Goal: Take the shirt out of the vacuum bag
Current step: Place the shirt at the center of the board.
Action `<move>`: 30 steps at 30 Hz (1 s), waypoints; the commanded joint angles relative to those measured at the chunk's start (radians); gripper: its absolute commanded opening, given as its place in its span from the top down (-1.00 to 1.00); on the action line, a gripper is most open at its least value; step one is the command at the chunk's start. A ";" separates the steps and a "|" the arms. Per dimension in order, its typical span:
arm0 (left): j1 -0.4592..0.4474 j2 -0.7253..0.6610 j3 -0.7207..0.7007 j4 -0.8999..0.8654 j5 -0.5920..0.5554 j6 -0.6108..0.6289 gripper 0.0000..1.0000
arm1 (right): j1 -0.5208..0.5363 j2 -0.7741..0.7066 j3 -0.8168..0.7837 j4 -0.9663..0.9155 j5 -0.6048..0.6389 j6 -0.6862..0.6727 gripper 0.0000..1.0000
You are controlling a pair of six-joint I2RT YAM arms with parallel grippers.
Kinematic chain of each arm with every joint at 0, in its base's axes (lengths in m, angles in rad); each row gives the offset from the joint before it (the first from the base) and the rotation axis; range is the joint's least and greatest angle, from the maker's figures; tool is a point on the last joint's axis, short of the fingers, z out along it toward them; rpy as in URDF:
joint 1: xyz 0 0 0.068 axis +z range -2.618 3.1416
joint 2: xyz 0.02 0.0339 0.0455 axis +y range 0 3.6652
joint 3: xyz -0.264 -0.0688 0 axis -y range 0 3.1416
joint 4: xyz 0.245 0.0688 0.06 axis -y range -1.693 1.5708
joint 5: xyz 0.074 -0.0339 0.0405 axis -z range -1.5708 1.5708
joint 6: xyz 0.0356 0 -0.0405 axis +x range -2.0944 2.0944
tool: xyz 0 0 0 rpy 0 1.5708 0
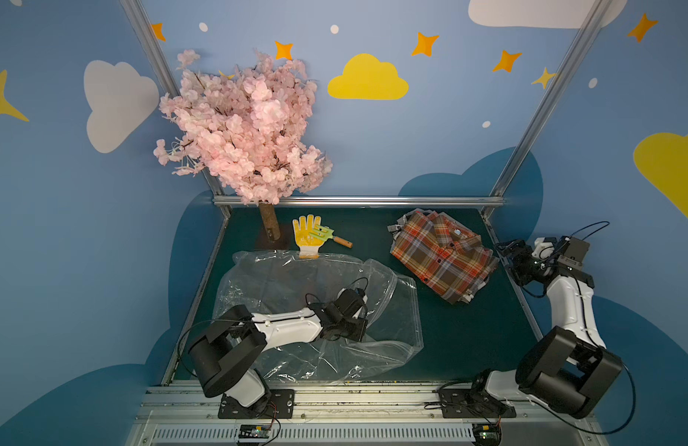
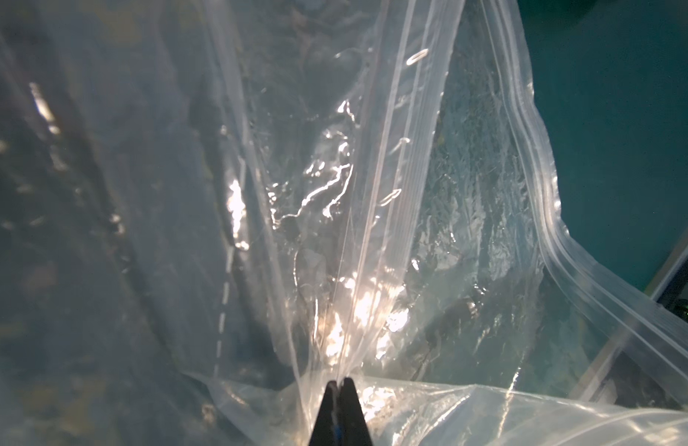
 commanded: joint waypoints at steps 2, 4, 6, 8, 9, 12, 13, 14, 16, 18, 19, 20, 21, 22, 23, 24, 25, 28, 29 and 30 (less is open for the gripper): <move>0.022 0.003 0.015 -0.036 -0.005 0.027 0.94 | 0.035 -0.117 -0.050 -0.038 -0.029 -0.011 -0.79; 0.027 0.010 0.020 -0.040 -0.005 0.034 0.94 | 0.104 -0.137 -0.074 -0.076 -0.031 -0.023 -0.79; 0.033 0.015 0.019 -0.034 -0.003 0.035 0.94 | 0.191 -0.153 -0.128 -0.072 0.007 -0.006 -0.78; 0.037 0.017 0.017 -0.028 0.002 0.033 0.94 | 0.271 -0.155 -0.230 0.034 0.039 0.029 -0.78; 0.039 0.016 0.016 -0.029 0.005 0.034 0.94 | 0.297 -0.143 -0.273 0.080 0.064 0.059 -0.78; 0.042 0.004 0.016 -0.046 0.002 0.043 0.94 | 0.321 -0.066 -0.346 0.199 0.071 0.127 -0.78; 0.044 -0.006 0.012 -0.050 -0.003 0.044 0.94 | 0.328 -0.032 -0.351 0.224 0.085 0.132 -0.78; 0.047 -0.015 0.008 -0.053 -0.008 0.043 0.94 | 0.331 0.003 -0.349 0.237 0.094 0.134 -0.78; 0.057 -0.032 -0.004 -0.059 -0.013 0.045 0.94 | 0.334 0.071 -0.328 0.266 0.111 0.137 -0.78; 0.067 -0.047 -0.014 -0.064 -0.017 0.046 0.94 | 0.335 0.121 -0.294 0.276 0.144 0.134 -0.78; 0.071 -0.056 -0.020 -0.066 -0.017 0.047 0.94 | 0.340 0.148 -0.273 0.281 0.163 0.131 -0.78; 0.075 -0.061 -0.025 -0.068 -0.019 0.047 0.94 | 0.342 0.175 -0.247 0.275 0.175 0.129 -0.78; 0.078 -0.070 -0.031 -0.070 -0.020 0.046 0.94 | 0.342 0.210 -0.219 0.272 0.184 0.125 -0.78; 0.082 -0.078 -0.034 -0.074 -0.020 0.047 0.94 | 0.345 0.241 -0.186 0.264 0.194 0.118 -0.78; 0.083 -0.084 -0.038 -0.077 -0.020 0.049 0.94 | 0.345 0.262 -0.158 0.257 0.205 0.111 -0.78; 0.086 -0.091 -0.040 -0.082 -0.021 0.051 0.94 | 0.346 0.288 -0.127 0.250 0.214 0.105 -0.78; 0.088 -0.097 -0.043 -0.088 -0.024 0.054 0.94 | 0.348 0.316 -0.089 0.238 0.223 0.096 -0.78; 0.095 -0.105 -0.045 -0.100 -0.025 0.061 0.94 | 0.365 0.372 0.008 0.192 0.247 0.069 -0.78; 0.097 -0.107 -0.048 -0.101 -0.024 0.061 0.94 | 0.374 0.386 0.035 0.177 0.260 0.060 -0.78; 0.100 -0.110 -0.053 -0.100 -0.025 0.061 0.94 | 0.381 0.403 0.064 0.160 0.273 0.048 -0.78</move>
